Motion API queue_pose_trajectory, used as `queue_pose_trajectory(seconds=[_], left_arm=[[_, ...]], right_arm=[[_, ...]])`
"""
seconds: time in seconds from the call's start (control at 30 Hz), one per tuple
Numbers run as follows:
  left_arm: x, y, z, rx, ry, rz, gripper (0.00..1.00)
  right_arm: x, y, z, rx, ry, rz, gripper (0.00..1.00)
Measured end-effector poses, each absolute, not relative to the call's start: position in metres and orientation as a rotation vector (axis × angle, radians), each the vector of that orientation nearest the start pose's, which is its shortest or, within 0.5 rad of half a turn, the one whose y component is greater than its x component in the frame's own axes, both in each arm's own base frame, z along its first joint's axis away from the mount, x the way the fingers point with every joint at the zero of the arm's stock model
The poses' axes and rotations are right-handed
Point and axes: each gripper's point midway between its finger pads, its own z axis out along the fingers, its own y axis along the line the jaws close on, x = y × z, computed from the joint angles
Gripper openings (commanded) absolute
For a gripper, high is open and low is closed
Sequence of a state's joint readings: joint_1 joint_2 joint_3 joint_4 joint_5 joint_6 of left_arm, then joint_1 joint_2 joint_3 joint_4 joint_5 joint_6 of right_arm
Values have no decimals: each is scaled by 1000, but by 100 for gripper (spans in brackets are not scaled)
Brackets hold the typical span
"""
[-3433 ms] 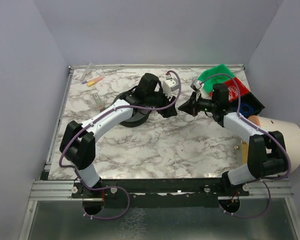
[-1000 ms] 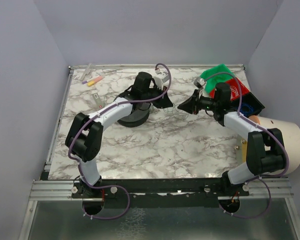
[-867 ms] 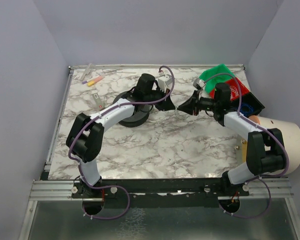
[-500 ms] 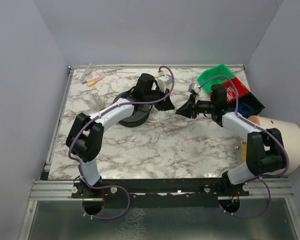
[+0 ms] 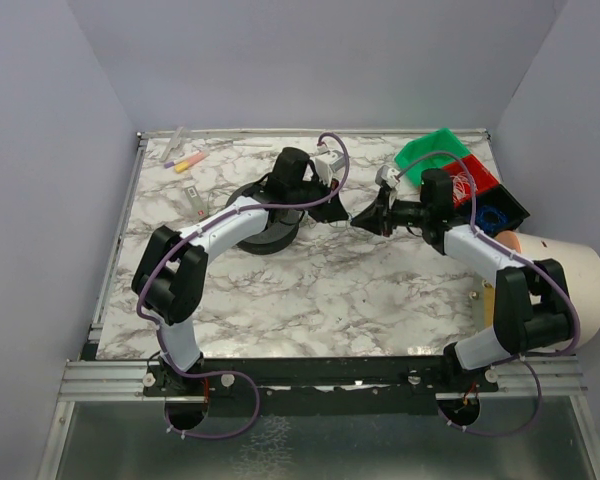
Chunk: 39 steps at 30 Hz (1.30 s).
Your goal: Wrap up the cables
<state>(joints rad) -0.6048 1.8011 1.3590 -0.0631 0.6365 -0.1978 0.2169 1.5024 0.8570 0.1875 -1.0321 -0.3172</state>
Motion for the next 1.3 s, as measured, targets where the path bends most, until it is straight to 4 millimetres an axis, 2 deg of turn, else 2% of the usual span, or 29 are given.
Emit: queue_pose_trajectory(seconds=[0.23, 0.57, 0.9, 1.17, 1.3], left_arm=[[339, -371, 180, 840, 2017, -1138, 0], [337, -372, 180, 844, 2020, -1140, 0], [331, -374, 181, 865, 2013, -1174, 0], [326, -375, 184, 887, 2000, -1202, 0], [322, -375, 188, 898, 1988, -1218, 0]], right_arm=[[331, 222, 167, -1116, 1541, 964, 12], [311, 227, 166, -1185, 1492, 1078, 15], [298, 225, 160, -1330, 1401, 1105, 34], [301, 211, 159, -1303, 1419, 1156, 34], [300, 211, 159, -1280, 1434, 1189, 34]])
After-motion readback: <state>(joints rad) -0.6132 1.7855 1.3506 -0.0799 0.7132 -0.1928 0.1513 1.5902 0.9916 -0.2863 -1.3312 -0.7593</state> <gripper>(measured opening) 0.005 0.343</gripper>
